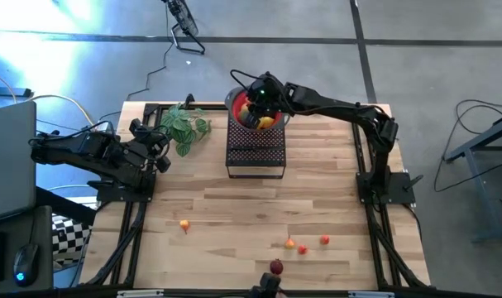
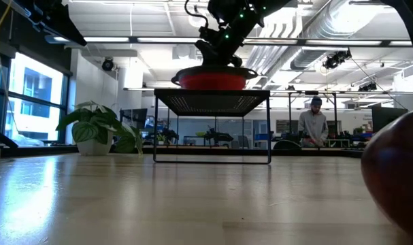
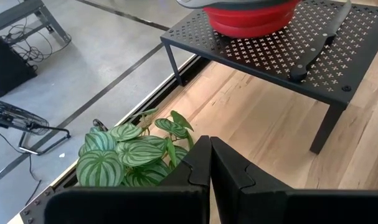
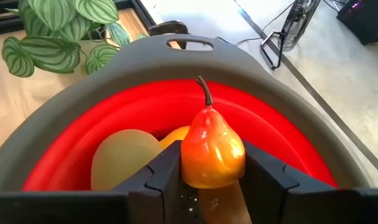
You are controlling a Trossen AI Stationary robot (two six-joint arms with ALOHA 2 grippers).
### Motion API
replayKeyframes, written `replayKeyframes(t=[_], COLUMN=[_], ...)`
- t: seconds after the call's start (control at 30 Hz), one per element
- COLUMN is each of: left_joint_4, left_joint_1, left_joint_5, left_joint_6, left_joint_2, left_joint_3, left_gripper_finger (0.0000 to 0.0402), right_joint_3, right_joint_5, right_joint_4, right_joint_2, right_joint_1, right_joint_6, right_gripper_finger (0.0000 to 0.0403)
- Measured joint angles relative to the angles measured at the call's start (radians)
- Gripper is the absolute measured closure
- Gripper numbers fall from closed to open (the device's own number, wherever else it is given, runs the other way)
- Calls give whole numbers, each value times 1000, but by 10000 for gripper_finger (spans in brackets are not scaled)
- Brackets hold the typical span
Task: Pick & Place Fruit
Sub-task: Put the pear into the red strainer bowl
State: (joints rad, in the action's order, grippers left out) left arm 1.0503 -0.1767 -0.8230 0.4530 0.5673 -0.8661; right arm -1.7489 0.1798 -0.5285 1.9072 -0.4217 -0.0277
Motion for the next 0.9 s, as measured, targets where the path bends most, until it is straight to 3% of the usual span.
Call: replayKeyframes(t=[0.17, 0.53, 0.9], left_joint_4=[0, 0, 0], left_joint_1=[0, 0, 0], left_joint_5=[0, 0, 0], left_joint_6=[0, 0, -1], left_joint_2=[0, 0, 0], left_joint_3=[0, 0, 0], left_gripper_finger=[402, 402, 402], right_joint_3=[0, 2, 0], right_joint_5=[-4, 6, 22], right_joint_4=[1, 3, 15], right_joint_2=[0, -22, -219], right_joint_1=[0, 7, 91], right_joint_6=[0, -2, 9], right_gripper_finger=[253, 168, 182])
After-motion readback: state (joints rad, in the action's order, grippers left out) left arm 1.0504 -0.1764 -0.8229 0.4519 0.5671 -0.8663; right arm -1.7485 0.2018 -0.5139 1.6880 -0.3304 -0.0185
